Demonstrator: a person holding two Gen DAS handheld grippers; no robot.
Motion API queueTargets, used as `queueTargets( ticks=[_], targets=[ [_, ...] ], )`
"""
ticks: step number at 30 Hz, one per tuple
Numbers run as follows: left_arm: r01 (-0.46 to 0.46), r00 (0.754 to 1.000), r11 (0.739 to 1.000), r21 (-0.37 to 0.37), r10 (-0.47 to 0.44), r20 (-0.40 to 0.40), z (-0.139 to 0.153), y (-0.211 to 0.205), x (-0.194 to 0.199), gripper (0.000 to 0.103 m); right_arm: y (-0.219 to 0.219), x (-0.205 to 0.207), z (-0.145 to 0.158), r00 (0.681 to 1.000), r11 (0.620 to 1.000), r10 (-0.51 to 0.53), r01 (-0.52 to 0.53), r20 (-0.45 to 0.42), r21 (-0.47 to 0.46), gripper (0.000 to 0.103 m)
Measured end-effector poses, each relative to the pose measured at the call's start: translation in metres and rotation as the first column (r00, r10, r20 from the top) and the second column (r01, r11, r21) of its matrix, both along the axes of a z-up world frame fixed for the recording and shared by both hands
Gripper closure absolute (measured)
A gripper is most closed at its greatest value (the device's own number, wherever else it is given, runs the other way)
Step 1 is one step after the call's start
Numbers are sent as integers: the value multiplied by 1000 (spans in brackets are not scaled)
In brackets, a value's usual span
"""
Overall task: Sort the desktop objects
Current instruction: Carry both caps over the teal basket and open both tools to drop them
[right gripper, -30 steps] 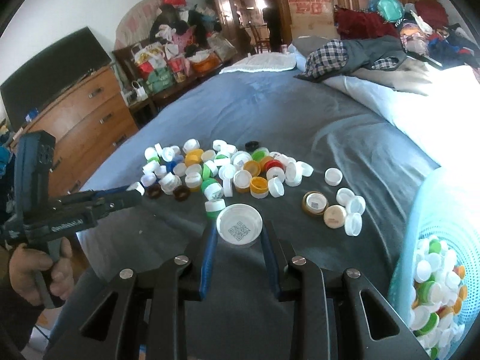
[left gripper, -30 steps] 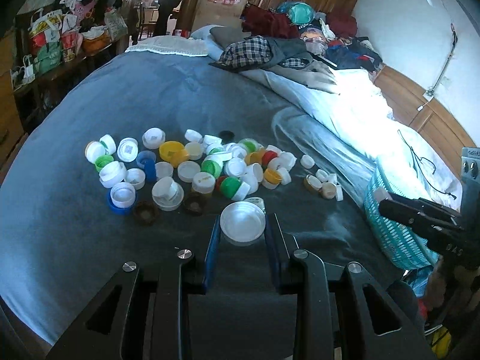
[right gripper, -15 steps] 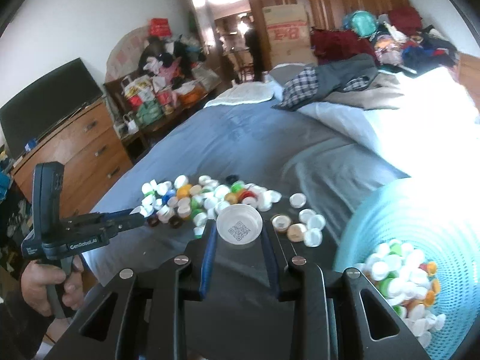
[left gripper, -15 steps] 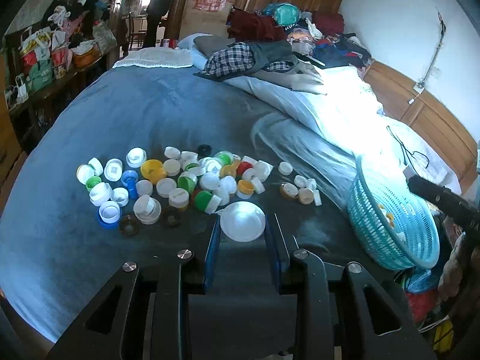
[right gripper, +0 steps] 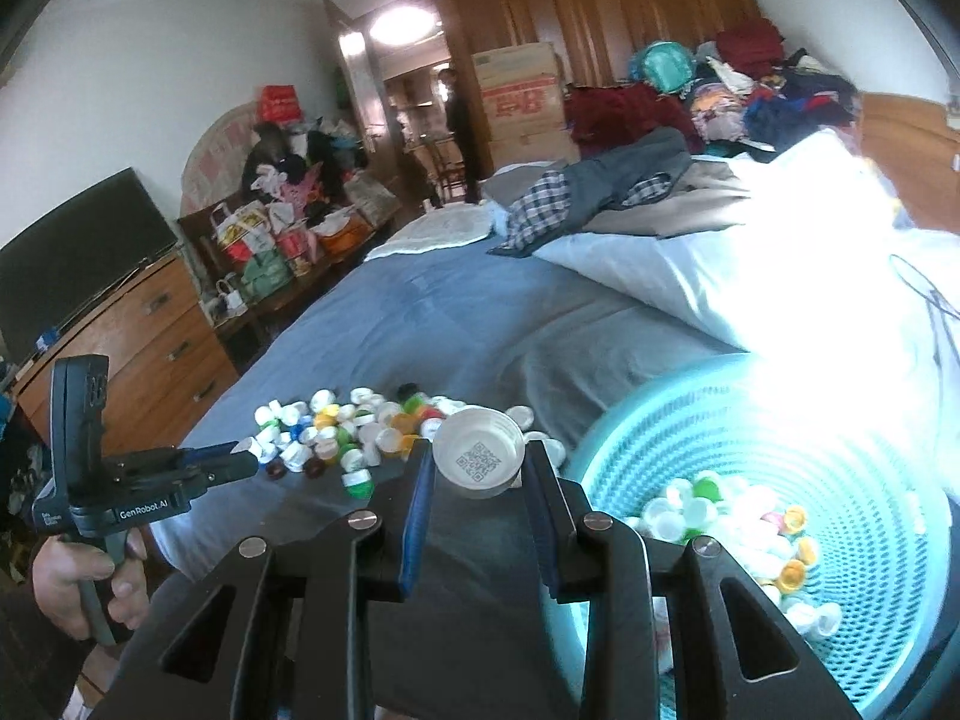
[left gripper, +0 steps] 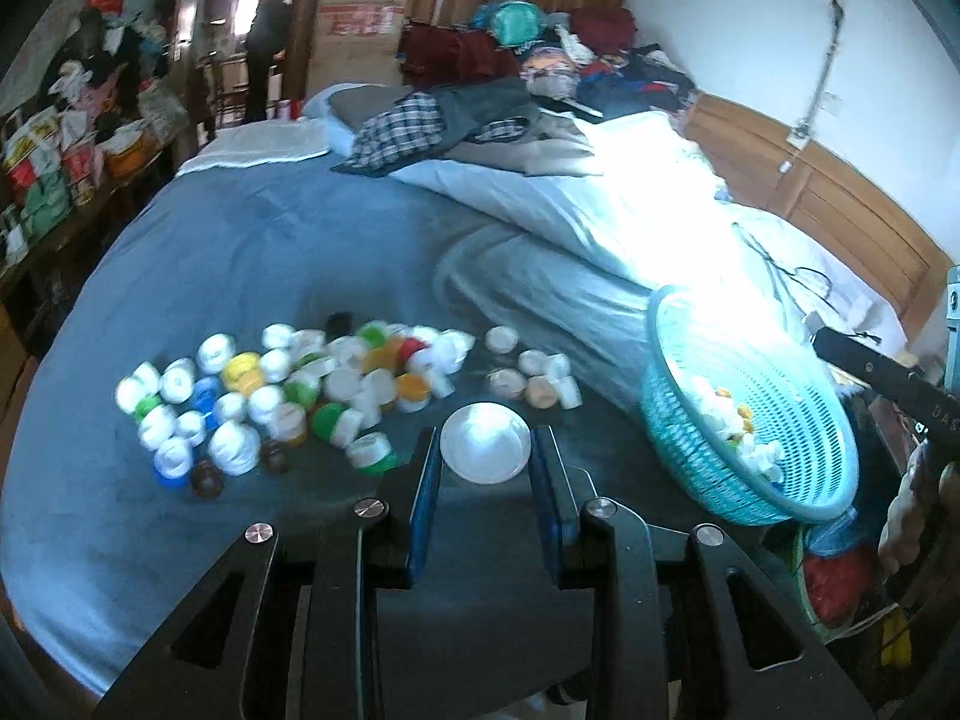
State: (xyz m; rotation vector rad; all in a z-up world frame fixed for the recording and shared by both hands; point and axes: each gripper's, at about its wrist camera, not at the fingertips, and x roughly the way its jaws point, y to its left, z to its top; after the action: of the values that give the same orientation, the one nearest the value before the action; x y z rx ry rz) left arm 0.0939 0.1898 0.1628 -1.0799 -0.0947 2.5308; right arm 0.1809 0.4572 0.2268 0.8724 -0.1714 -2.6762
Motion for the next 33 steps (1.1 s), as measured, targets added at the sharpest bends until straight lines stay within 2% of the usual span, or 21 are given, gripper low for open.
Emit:
queueTargets(
  ticks=[3, 9, 16, 22, 26, 27, 28, 29, 30, 31, 33],
  targets=[
    [44, 999, 999, 15, -44, -3, 7, 23, -8, 78, 20, 4, 4, 999, 999, -43, 44, -4, 13, 71],
    [178, 984, 984, 12, -178, 0, 26, 94, -36, 78, 67, 9, 21, 990, 989, -142, 143, -18, 32, 71],
    [336, 942, 942, -20, -336, 26, 36, 191, -46, 78, 119, 7, 25, 972, 971, -236, 236, 8, 37, 71],
    [397, 917, 917, -28, -395, 54, 28, 235, -43, 78, 135, 4, 18, 969, 969, -245, 244, 34, 34, 71],
    [412, 910, 911, -18, -410, 56, 25, 242, -44, 78, 141, 0, 14, 966, 967, -253, 252, 51, 28, 70],
    [414, 910, 910, -15, -412, 52, 25, 244, -44, 74, 142, 0, 12, 966, 967, -255, 253, 53, 30, 70],
    [411, 911, 912, -16, -410, 47, 25, 245, -44, 59, 144, 0, 12, 964, 966, -260, 258, 55, 31, 70],
    [398, 917, 917, -24, -397, 35, 25, 243, -43, 50, 145, 1, 11, 963, 965, -263, 262, 56, 32, 69],
    [382, 924, 924, -33, -382, 20, 24, 242, -43, 38, 146, 2, 10, 962, 964, -265, 264, 58, 30, 59],
    [364, 931, 931, -35, -364, 4, 24, 238, -43, 37, 147, 3, 10, 961, 963, -271, 269, 56, 29, 47],
    [347, 938, 938, -25, -347, 9, 19, 229, -48, 37, 149, 6, 8, 959, 960, -278, 277, 59, 29, 43]
  ],
)
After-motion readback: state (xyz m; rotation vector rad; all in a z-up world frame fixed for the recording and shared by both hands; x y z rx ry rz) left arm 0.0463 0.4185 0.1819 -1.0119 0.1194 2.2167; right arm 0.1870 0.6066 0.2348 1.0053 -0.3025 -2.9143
